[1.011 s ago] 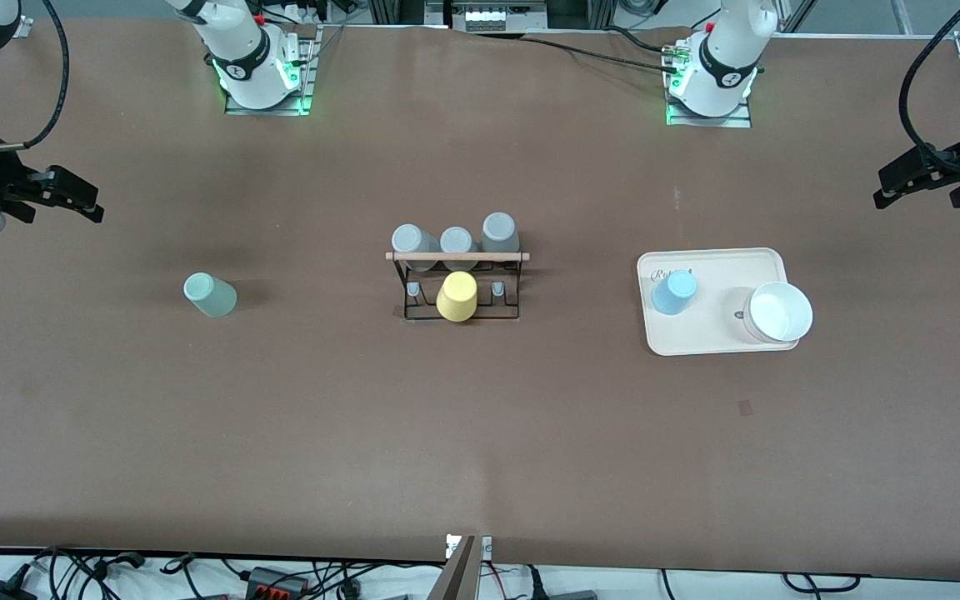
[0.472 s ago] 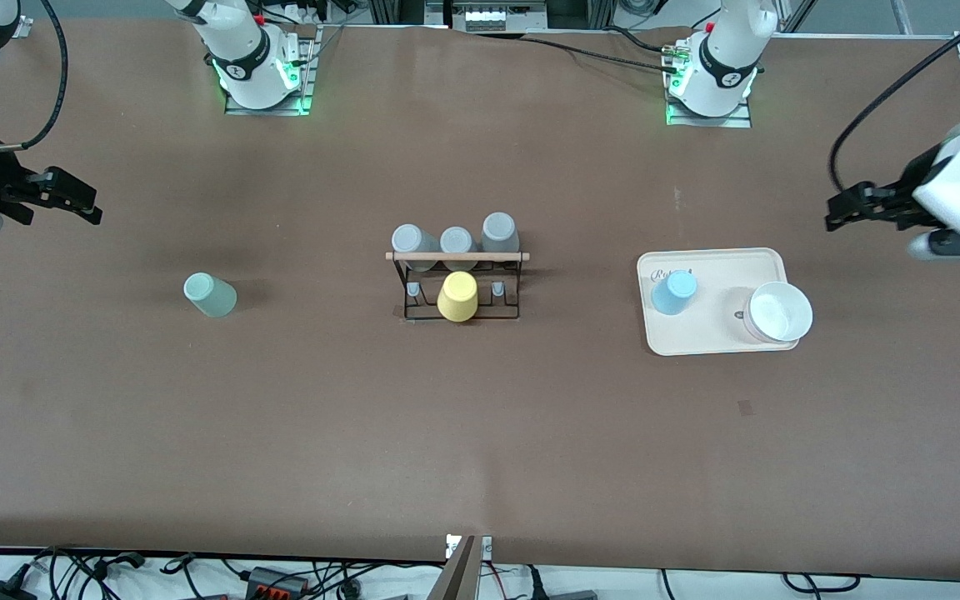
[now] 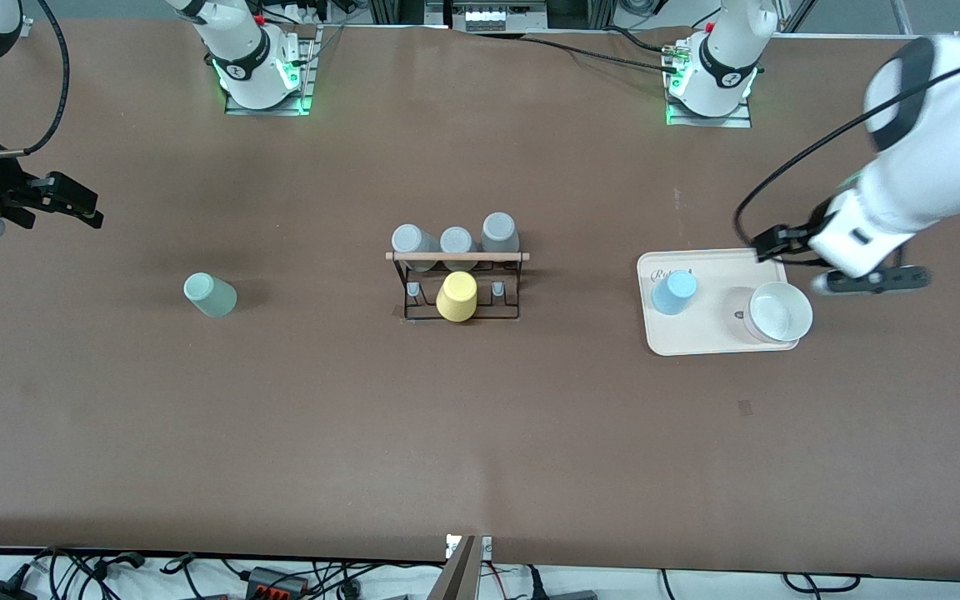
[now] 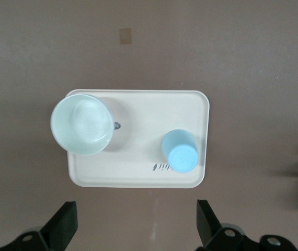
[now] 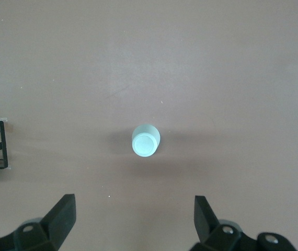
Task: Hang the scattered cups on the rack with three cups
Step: 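Reach the left gripper down to the light blue cup on the tray, then close the left gripper around the light blue cup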
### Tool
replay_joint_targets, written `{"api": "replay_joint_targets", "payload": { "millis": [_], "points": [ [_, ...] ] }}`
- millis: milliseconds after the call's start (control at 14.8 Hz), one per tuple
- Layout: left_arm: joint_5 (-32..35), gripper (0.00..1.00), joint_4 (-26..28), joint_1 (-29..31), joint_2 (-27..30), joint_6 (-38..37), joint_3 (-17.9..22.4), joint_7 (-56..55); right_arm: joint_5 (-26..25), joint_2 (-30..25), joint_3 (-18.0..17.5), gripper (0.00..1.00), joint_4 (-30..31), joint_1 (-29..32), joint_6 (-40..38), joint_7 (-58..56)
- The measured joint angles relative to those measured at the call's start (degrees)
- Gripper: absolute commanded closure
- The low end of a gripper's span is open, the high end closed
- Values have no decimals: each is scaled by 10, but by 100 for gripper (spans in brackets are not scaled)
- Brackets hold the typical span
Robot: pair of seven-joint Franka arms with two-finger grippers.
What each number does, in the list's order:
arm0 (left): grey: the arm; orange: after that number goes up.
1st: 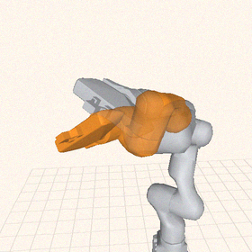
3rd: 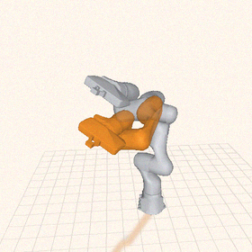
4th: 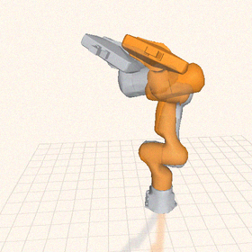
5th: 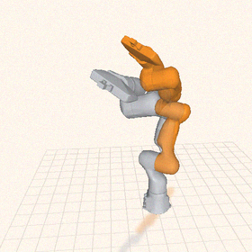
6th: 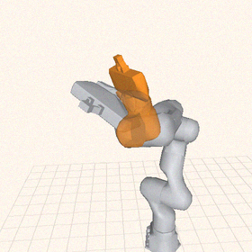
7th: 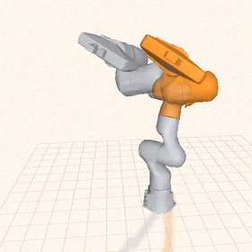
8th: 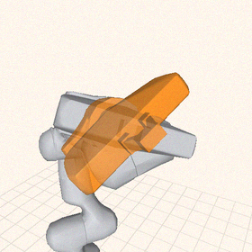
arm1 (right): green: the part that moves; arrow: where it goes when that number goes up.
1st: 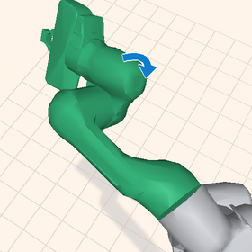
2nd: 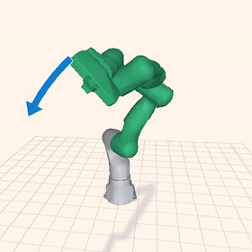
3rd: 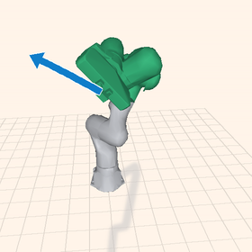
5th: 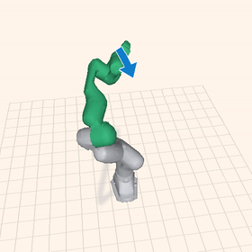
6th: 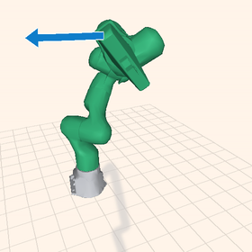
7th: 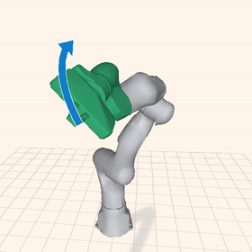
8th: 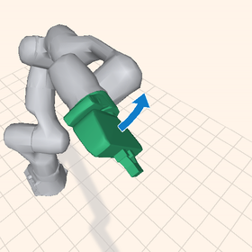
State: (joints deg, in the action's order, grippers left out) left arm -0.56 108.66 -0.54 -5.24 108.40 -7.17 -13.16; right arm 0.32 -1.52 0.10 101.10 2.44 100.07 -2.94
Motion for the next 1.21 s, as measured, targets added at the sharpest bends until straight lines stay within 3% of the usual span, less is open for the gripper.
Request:
{"api": "replay_joint_targets", "payload": {
  "millis": [270, 1146, 1213],
  "points": [
    [0, 0, 68, -1, -37, 105, -29, -44, 0, 3, 0, 0, -1, 0, 2, 0],
    [0, 0, 156, -9, -133, 287, -49, -81, 0, 5, 0, 0, -2, 4, 1, 0],
    [0, 6, 156, -10, -138, 290, -49, -82, 0, 5, 0, 0, -2, 4, 1, 0]
  ]
}}
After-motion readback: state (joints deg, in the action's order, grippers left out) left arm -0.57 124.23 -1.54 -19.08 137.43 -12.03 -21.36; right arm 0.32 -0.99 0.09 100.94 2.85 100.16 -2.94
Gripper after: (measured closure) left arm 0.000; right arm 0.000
